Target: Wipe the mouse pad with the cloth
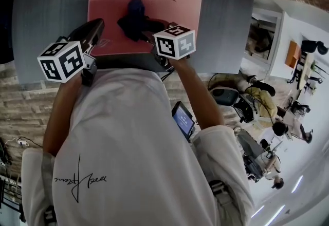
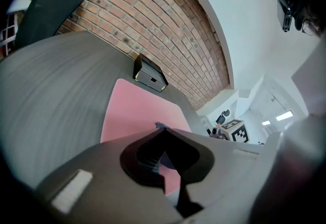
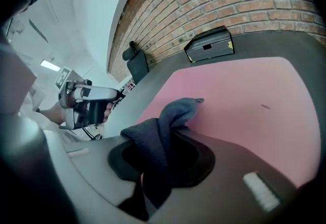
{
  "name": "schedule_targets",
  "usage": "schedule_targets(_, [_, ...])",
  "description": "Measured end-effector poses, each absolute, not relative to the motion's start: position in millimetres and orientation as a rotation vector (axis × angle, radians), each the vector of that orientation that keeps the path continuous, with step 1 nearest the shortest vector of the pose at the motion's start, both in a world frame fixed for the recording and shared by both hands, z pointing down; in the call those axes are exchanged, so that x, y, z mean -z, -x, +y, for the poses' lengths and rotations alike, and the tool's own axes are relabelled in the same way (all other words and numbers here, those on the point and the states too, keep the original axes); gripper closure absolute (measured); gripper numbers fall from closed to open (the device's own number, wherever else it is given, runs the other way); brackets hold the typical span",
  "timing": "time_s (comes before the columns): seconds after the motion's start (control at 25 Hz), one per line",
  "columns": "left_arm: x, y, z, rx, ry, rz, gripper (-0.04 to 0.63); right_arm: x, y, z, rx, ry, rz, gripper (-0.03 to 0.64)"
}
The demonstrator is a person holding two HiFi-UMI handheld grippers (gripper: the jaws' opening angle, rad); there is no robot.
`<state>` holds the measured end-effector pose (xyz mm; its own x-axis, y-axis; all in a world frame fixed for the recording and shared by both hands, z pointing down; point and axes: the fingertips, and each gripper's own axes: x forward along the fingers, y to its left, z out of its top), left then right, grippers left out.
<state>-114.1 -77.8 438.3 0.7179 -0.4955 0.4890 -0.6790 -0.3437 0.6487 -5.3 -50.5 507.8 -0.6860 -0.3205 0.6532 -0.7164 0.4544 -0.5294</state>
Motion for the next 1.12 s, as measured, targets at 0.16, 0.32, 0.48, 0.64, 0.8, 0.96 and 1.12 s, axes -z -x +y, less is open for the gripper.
schedule_targets(0.16, [-422, 115, -80, -0.204, -2.031, -0.922, 0.584, -489, 1, -45, -1.105, -0.889, -2.295, 0.531])
schedule_targets(0.32, [-401, 116, -81, -0.153, -2.059, -0.938, 0.584, -468, -2, -43, -1.089, -0.942, -2.352, 0.532])
schedule_targets(0.48, [-382, 112, -82, -0.121, -2.102, -0.945, 0.584, -442, -3, -44, -1.068, -0.979, -2.426, 0.534])
schedule_targets(0.64, [-373, 101, -76, -0.105, -2.114, -0.93, 0.584, -415, -12, -40, -1.023, -1.01, -2.476, 0.534])
schedule_targets(0.8, [-361, 102, -82, -0.096, -2.153, -0.942, 0.584, -389, -10, -51, -0.98, -1.064, -2.546, 0.534])
schedule_targets(0.96, [-344, 99, -90, -0.067, -2.2, -0.938, 0.584, -369, -13, -64, -0.939, -1.128, -2.586, 0.535])
schedule_targets(1.12, [-325, 96, -95, -0.044, -2.25, -0.938, 0.584, -357, -16, -70, -0.975, -1.198, -2.556, 0.535])
